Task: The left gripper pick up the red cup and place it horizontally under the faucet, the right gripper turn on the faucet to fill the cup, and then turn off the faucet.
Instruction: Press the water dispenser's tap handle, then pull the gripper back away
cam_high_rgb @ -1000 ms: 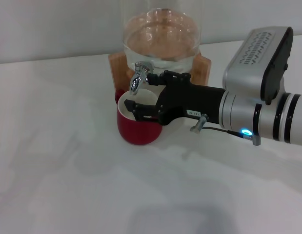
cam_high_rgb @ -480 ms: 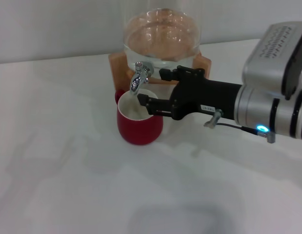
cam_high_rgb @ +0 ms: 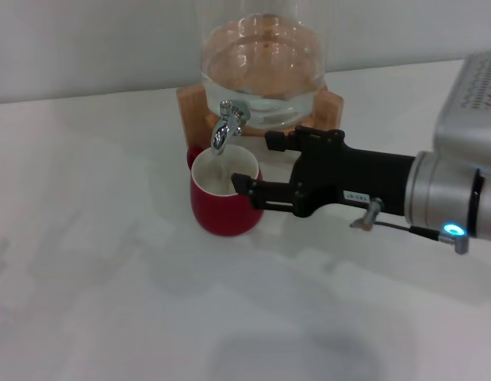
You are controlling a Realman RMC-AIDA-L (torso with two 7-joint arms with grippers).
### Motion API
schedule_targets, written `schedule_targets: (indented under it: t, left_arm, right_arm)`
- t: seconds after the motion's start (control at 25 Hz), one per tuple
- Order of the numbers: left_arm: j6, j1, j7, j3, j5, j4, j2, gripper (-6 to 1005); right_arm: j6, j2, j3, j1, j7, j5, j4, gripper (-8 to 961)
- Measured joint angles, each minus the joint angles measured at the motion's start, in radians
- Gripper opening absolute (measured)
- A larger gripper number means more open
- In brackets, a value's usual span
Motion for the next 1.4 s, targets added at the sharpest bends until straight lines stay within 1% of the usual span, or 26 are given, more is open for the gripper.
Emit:
schedule_targets:
  t: [0.12,0.24,0.4,0.52,0.72,1.0,1.2,1.4]
  left_arm:
    - [0.004,0.015,-0.093,0.0,0.085,0.078,-0.001,881]
    - [0.004,0.041,-0.141,0.0,0.114,0.132,-0.005,880]
    - [0.003,0.091,-0.16,0.0,0.097,0.183,-0.008,880]
    - [0.01,0.115,-0.155,0.0,0.053,0.177,-0.01,880]
    - [0.026,0.108,-0.134,-0.004,-0.005,0.123,-0.006,880]
    - [0.052,0.083,-0.116,-0.011,-0.008,0.111,-0.007,880]
    - [0.066,0.067,-0.108,-0.008,-0.002,0.097,-0.007,880]
    - [0.068,0.066,-0.103,-0.01,0.0,0.096,-0.006,880]
  right_arm:
    - [0.031,0.0,0.023,-0.017,-0.062,0.077,0.025,795]
    - [0.045,0.001,0.034,-0.024,-0.098,0.118,0.041,795]
    - [0.047,0.001,0.034,-0.021,-0.11,0.127,0.051,795]
    - [0.047,0.002,0.025,-0.017,-0.112,0.128,0.052,795]
    - [0.017,0.005,-0.036,-0.002,-0.122,0.129,0.053,795]
    - [-0.053,0.006,-0.157,0.026,-0.132,0.131,0.044,796]
    - [-0.184,0.005,-0.242,0.035,-0.136,0.137,0.035,796]
    - [-0.272,0.004,-0.269,0.036,-0.129,0.143,0.027,796]
